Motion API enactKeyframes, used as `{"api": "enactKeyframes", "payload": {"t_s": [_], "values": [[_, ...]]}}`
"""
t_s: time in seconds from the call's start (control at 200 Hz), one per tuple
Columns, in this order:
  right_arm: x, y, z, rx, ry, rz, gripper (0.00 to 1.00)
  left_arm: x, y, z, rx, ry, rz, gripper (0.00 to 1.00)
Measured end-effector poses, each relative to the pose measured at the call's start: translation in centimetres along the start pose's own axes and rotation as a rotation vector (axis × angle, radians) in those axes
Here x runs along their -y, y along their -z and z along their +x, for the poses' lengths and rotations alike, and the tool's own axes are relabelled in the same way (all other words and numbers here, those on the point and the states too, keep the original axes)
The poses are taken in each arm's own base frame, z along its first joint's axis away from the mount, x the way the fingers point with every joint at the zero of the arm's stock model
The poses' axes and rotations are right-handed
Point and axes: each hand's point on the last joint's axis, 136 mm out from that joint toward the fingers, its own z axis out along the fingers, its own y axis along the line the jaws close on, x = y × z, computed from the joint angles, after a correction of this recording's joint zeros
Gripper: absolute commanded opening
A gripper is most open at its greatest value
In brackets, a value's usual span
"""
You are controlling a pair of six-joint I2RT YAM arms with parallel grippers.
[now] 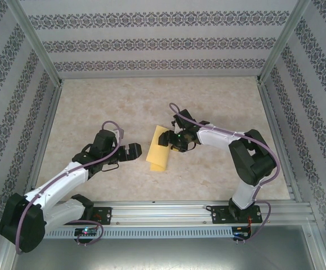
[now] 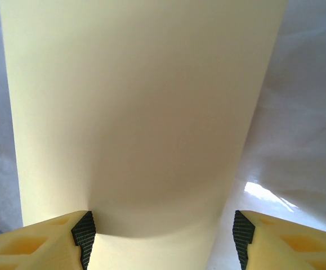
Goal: Fold a paper plane with a square sheet of paper (pick it up from the middle)
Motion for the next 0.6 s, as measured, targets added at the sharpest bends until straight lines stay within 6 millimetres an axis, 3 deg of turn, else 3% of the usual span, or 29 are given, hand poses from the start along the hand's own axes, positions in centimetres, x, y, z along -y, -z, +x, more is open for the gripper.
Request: {"api": "enactKeyframes", "payload": {"t_s": [0.14, 0.6], "values": [[1.5, -0.1, 0.7, -0.001, 0.000, 0.100, 0.68, 0.4, -0.3, 0.1, -0.016, 0.000, 0.025, 1.00], [2.5, -1.5, 0.8, -0.020, 0.019, 0.221, 0.71, 0.6, -1.4, 0.6, -0.068, 0.014, 0.034, 0.96]]}}
